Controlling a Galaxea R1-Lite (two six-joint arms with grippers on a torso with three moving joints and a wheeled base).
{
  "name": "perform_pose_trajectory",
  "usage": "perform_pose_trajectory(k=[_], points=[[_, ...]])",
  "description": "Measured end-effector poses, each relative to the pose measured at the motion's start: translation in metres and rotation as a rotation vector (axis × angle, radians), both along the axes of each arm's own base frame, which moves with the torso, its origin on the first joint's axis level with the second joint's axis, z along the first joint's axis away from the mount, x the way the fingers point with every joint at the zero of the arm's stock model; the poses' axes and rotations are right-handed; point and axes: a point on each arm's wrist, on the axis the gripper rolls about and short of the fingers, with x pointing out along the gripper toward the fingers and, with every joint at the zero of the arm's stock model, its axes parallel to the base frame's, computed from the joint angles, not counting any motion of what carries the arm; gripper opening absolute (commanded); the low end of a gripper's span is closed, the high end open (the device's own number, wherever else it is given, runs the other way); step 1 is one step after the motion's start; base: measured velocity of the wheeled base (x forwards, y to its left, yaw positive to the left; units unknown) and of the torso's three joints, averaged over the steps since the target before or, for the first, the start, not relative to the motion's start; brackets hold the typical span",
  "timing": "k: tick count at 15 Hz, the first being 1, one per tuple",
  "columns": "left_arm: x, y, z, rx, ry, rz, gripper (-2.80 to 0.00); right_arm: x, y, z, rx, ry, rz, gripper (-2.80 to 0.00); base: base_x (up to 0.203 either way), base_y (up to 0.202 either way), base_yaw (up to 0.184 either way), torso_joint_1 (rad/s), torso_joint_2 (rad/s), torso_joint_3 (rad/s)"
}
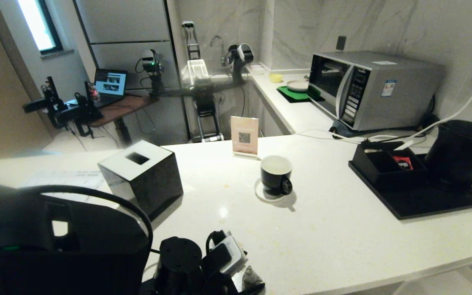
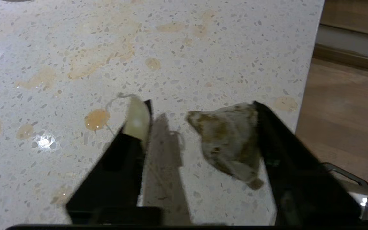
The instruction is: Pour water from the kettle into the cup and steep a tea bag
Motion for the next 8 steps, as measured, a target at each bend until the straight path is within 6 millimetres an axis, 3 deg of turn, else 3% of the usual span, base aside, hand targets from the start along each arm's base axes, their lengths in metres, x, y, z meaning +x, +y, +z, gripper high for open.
perform_pose_trajectory(k=[8], points=[[0.0015,0.0015,0.0054,-0.013,-0.013,0.015,-2.8,0.0,0.0,0.0,0.0,0.0,0.0,-2.8,0.0,0.0,0.0,0.0,0.0,0.0]])
